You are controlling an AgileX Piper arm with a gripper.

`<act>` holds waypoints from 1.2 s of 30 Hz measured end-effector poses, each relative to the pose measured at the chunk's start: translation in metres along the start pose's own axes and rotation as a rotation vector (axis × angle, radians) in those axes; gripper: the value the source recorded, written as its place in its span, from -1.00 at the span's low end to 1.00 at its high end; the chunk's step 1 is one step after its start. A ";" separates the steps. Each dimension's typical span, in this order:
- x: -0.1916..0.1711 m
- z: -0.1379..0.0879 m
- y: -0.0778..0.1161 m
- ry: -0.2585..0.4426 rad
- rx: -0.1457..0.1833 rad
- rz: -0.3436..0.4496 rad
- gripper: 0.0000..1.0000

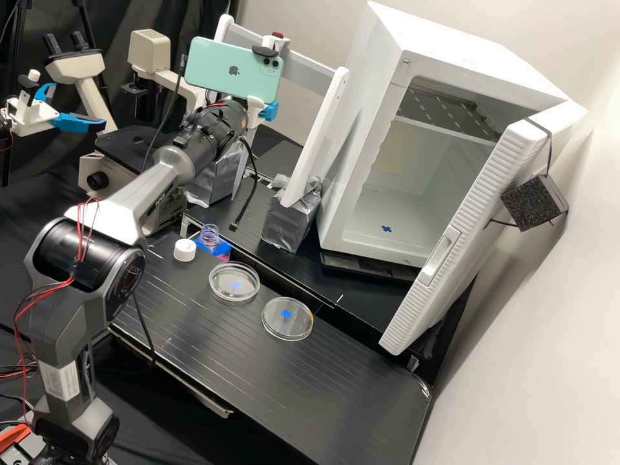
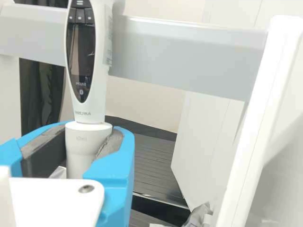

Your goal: Use the pipette

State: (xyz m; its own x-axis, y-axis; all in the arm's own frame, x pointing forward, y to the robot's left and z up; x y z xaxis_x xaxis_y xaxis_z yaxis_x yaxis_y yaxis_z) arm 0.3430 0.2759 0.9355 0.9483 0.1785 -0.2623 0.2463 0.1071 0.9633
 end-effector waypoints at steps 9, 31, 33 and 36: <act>0.004 -0.003 -0.007 -0.008 0.000 -0.011 1.00; -0.043 0.026 -0.031 0.026 0.051 0.175 1.00; -0.062 0.036 -0.034 0.023 0.043 0.278 1.00; -0.089 0.048 -0.038 0.040 0.063 0.446 1.00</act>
State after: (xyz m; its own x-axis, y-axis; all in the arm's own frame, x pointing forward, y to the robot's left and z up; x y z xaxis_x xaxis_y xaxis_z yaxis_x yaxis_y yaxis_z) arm 0.2591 0.2087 0.9250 0.9563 0.2316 0.1784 -0.1717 -0.0489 0.9839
